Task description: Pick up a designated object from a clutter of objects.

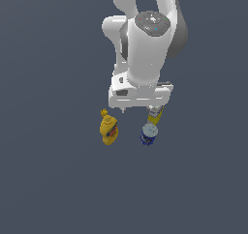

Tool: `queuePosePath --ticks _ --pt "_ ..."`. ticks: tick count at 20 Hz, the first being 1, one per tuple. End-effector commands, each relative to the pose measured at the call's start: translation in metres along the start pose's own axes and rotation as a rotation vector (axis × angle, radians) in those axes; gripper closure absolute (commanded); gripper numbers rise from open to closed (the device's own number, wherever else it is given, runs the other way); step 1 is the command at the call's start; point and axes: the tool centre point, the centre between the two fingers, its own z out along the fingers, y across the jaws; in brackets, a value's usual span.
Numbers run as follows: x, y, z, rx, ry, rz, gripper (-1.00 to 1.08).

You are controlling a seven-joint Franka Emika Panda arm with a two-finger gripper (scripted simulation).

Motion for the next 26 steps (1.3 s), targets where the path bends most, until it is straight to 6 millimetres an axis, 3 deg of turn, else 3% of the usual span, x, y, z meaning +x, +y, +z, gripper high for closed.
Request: queuePosePath --ticks 1,7,13,26 --pt "0.006 -0.012 0.019 0.000 0.009 0.000 -0.92" --pt "0.017 -0.043 0.066 0.007 0.034 0.000 -0.92" --pt "0.020 -0.064 0.097 0.015 0.049 0.000 -0.92" --pt "0.021 -0.074 0.116 0.020 0.054 0.000 -0.92"
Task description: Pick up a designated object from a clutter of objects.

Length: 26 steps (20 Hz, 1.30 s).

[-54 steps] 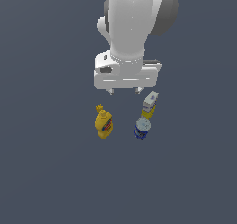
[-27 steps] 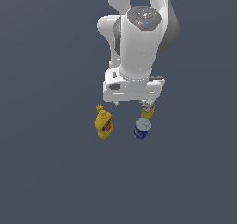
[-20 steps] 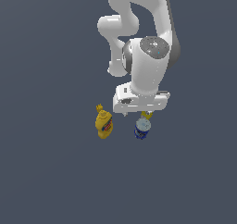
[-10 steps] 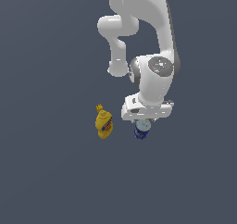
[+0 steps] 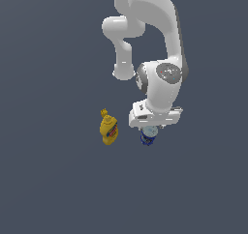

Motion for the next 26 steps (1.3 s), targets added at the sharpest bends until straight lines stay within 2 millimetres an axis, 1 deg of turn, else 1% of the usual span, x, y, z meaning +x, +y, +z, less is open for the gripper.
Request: queuePosePath --ticks 1,9,14,15,26 --pt "0.000 0.000 0.006 0.000 -0.001 0.000 -0.92" --pt "-0.001 -0.001 0.042 0.000 0.000 0.000 -0.92" --pt "0.000 -0.001 0.048 0.001 0.001 0.001 -0.92" --pt "0.000 -0.001 0.048 0.001 0.001 0.001 1.08" --pt "-0.001 0.000 0.047 0.001 0.001 0.001 1.08"
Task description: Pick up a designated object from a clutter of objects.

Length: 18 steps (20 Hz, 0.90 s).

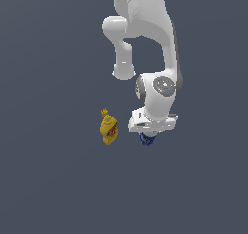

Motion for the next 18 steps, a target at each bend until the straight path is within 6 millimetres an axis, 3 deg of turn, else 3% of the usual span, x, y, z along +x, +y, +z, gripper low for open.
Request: queuePosePath --ticks 1,9,18 --pt "0.000 0.001 -0.001 0.000 0.000 0.000 1.08" --pt "0.003 0.017 -0.030 0.000 0.000 0.000 1.08" --pt "0.011 0.057 -0.105 0.002 0.000 -0.001 1.08"
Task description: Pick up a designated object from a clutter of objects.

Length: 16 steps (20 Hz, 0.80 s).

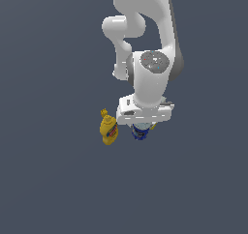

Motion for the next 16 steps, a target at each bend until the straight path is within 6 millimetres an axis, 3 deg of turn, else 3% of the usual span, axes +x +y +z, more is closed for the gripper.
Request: queuePosePath --ticks 1,16 --pt "0.004 0.014 -0.027 0.001 0.005 0.000 1.08" --pt "0.023 0.098 -0.182 0.001 0.005 0.000 1.08"
